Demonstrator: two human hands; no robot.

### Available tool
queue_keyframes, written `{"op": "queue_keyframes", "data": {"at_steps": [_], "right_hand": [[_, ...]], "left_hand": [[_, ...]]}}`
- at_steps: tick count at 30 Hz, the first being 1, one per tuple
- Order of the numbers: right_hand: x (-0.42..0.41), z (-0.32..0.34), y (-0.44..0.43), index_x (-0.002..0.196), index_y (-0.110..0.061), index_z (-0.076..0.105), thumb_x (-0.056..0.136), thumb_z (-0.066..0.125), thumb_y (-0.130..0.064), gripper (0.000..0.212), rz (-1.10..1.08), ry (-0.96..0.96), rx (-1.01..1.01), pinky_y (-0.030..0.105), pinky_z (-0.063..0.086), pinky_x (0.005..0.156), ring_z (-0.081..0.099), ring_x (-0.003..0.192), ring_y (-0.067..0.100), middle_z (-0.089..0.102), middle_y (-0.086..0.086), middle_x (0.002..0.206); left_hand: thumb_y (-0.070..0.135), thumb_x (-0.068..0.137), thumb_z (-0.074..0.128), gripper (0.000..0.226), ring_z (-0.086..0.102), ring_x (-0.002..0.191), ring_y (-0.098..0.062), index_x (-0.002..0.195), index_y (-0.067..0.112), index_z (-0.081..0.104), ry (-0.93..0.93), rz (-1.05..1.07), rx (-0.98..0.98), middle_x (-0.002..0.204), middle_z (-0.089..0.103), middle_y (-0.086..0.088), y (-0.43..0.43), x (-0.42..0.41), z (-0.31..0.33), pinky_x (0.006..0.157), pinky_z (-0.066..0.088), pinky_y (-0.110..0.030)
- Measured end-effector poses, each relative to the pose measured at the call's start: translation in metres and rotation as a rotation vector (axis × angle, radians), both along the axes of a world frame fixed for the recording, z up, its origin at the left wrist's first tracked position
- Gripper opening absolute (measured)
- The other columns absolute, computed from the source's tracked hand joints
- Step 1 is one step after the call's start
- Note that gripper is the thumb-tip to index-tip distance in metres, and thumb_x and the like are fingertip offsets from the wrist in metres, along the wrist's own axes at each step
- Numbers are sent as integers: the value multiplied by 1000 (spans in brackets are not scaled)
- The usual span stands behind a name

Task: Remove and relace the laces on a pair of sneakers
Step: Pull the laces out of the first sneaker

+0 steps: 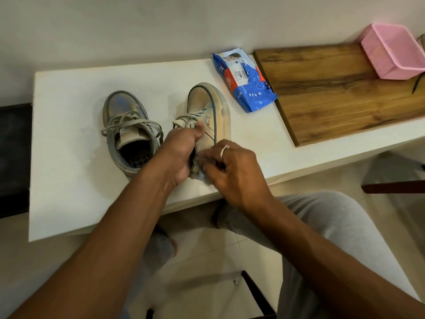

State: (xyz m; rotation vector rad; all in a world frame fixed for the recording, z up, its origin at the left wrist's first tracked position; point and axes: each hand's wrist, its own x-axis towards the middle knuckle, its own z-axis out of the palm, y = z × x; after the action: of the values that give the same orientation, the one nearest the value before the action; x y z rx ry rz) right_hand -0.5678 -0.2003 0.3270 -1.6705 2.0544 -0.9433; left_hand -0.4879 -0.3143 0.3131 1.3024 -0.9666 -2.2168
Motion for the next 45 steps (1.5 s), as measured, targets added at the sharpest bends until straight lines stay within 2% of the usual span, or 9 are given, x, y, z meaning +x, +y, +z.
{"op": "queue_keyframes", "data": {"at_steps": [4, 9, 17, 19, 22, 28, 31, 37, 45], "right_hand": [[3, -6, 7, 109, -17, 76, 89, 68, -14, 22, 41, 65, -26, 23, 53, 74, 61, 86, 9, 67, -1, 98], [4, -12, 14, 108, -15, 76, 89, 70, -16, 21, 106, 181, -23, 25, 50, 75, 58, 92, 11, 67, 0, 99], [1, -11, 0, 107, -20, 75, 89, 70, -18, 19, -71, -46, 10, 19, 52, 75, 61, 85, 6, 68, -8, 96], [-4, -11, -3, 108, -19, 75, 90, 70, -19, 19, -129, -116, -18, 26, 57, 74, 63, 83, 7, 68, -8, 97], [-11, -9, -10, 109, -19, 75, 90, 70, -19, 20, -186, -82, -36, 29, 56, 75, 63, 84, 7, 69, -5, 98], [1, -9, -3, 108, -17, 76, 88, 69, -17, 21, 12, 70, -5, 26, 54, 76, 61, 87, 10, 68, -2, 97], [-9, -8, -8, 107, -16, 75, 87, 70, -16, 20, -58, 42, -57, 20, 51, 75, 58, 84, 4, 68, -3, 97], [1, -12, 2, 110, -16, 75, 88, 71, -16, 22, 18, 79, -6, 31, 56, 81, 63, 94, 15, 68, 1, 101], [-1, -14, 4, 110, -16, 75, 89, 69, -17, 22, 43, 93, -1, 31, 56, 81, 62, 94, 14, 68, 0, 102]], "left_hand": [[24, 97, 57, 14, 71, 75, -18, 93, 15, 68, -3, 8, -5, 81, 74, -2, 0, 0, 1, 74, 57, -33], [22, 98, 56, 15, 71, 92, -24, 97, 13, 67, 28, 16, -3, 96, 74, -8, 2, -1, 4, 83, 57, -39], [24, 99, 54, 16, 72, 73, -18, 94, 16, 68, 42, 29, 19, 80, 75, -2, -3, -1, 2, 67, 59, -33], [22, 99, 54, 15, 70, 66, -16, 94, 14, 66, 34, 37, 24, 75, 73, -1, -3, -1, 3, 61, 58, -31], [21, 99, 55, 21, 66, 86, -25, 110, 6, 64, 38, 55, 48, 96, 67, -13, -2, -2, 4, 83, 58, -46], [24, 98, 55, 15, 72, 74, -18, 99, 16, 68, 42, 57, 41, 83, 75, -2, -3, 0, 2, 66, 59, -32], [23, 99, 54, 16, 71, 69, -17, 99, 14, 67, 44, 45, 43, 78, 74, -2, -5, -3, 5, 58, 57, -28], [24, 99, 55, 17, 72, 88, -23, 101, 14, 68, 44, 54, 48, 93, 75, -7, -2, -1, 2, 82, 58, -41], [21, 99, 55, 16, 72, 88, -20, 104, 13, 68, 55, 78, 38, 95, 75, -5, -2, -4, 3, 79, 59, -36]]}}
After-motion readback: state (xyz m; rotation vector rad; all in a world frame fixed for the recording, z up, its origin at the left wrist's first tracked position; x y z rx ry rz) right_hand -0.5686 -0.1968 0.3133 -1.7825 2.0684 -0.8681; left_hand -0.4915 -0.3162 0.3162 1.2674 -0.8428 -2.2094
